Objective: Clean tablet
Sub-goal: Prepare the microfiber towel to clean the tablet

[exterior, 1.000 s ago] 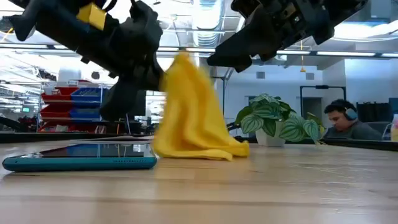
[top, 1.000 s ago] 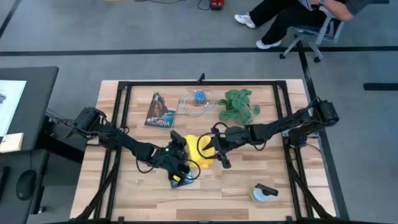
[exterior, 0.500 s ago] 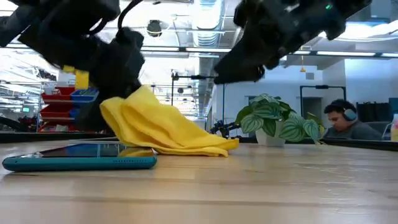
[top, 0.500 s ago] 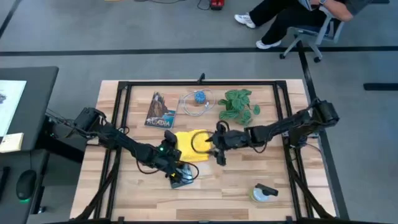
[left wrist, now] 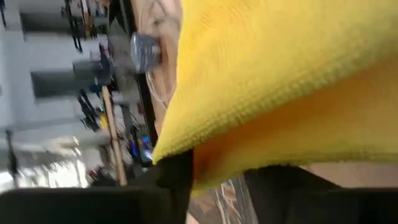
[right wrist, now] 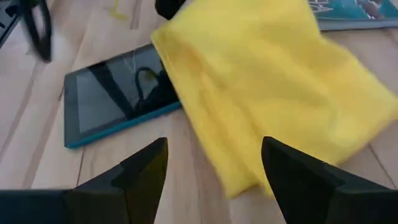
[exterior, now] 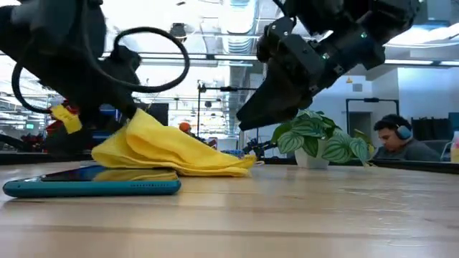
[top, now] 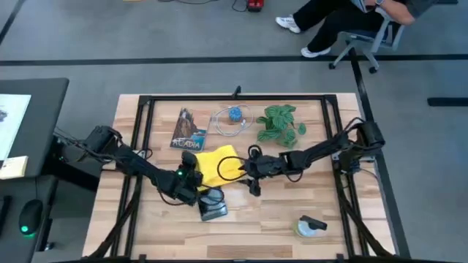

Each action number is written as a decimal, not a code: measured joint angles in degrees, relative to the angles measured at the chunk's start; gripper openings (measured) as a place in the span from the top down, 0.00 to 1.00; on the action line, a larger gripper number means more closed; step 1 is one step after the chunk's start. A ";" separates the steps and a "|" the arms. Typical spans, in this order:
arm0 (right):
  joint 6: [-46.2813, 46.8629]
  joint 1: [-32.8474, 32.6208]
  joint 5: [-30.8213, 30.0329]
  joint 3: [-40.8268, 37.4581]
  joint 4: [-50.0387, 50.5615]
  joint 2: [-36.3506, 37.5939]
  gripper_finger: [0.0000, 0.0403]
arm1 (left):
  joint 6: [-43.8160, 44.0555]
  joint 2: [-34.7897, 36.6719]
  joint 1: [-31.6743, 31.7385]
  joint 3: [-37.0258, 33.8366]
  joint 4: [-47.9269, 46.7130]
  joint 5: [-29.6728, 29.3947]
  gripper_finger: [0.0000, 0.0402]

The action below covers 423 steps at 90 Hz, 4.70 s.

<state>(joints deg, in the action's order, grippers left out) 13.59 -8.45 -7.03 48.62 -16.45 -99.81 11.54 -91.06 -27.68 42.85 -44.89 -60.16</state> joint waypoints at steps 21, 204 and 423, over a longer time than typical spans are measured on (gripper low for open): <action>0.07 1.51 -0.15 3.57 3.06 0.00 0.39 | 13.22 8.54 -3.23 -0.72 -9.32 9.87 0.58; -16.74 5.89 -1.00 26.21 22.44 -17.62 0.54 | -29.05 -1.42 -4.04 -2.95 18.16 15.05 0.68; -45.14 6.36 0.85 28.68 27.68 -17.62 0.62 | 11.23 16.08 -13.35 -14.05 27.95 2.84 1.00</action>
<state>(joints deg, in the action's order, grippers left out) -31.55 -2.09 -6.17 77.30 11.22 -117.43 22.76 -74.98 -41.04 28.80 -16.94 -57.32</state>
